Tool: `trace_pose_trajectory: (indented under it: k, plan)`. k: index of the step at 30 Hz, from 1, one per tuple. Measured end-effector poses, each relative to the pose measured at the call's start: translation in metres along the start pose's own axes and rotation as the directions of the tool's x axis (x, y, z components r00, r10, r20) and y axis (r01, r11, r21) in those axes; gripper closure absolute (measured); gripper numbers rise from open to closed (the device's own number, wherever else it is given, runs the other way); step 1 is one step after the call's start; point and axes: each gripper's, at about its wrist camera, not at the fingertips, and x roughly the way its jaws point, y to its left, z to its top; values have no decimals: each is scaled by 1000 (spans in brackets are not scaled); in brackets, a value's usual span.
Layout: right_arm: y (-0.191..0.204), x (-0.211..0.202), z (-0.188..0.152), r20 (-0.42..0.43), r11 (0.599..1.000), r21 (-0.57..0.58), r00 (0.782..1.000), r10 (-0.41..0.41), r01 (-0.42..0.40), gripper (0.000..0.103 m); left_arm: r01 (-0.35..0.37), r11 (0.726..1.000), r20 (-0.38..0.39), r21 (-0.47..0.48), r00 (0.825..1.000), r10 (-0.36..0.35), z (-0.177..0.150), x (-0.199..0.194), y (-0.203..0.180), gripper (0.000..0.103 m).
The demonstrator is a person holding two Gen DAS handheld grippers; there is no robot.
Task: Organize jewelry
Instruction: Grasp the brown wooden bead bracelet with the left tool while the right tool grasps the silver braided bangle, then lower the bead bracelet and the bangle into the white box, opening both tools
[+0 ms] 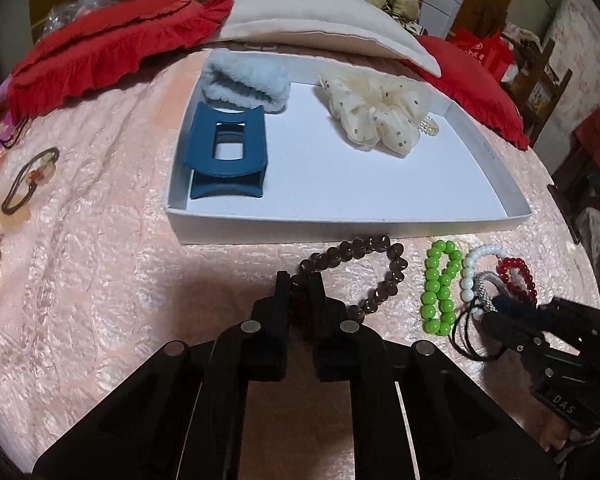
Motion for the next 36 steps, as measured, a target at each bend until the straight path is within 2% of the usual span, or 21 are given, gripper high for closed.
trace_pose_trajectory:
  k: [5, 15, 20, 27, 32, 36]
  plan:
    - [5, -9, 0, 10, 1000, -5, 1000, -5, 5, 95, 7, 1000, 21, -5, 1000, -7, 0, -12, -1, 96]
    - [-4, -42, 13, 70, 995, 92, 997, 41, -48, 96, 77, 997, 108, -12, 991, -75, 10, -54, 0, 96]
    - [-9, -59, 30, 104, 985, 144, 992, 77, -91, 96, 123, 992, 133, -27, 984, -118, 18, -68, 2, 96]
    - [-11, -59, 67, 130, 982, 170, 990, 61, -83, 96, 160, 987, 182, 9, 970, -159, 47, -80, -9, 96]
    - [-8, -44, 94, 116, 978, 190, 991, 62, -84, 96, 215, 977, 186, -8, 960, -210, 70, -68, -11, 96]
    - [-4, -14, 109, 61, 978, 202, 997, 44, -56, 96, 196, 977, 114, -82, 976, -186, 73, -30, 5, 96]
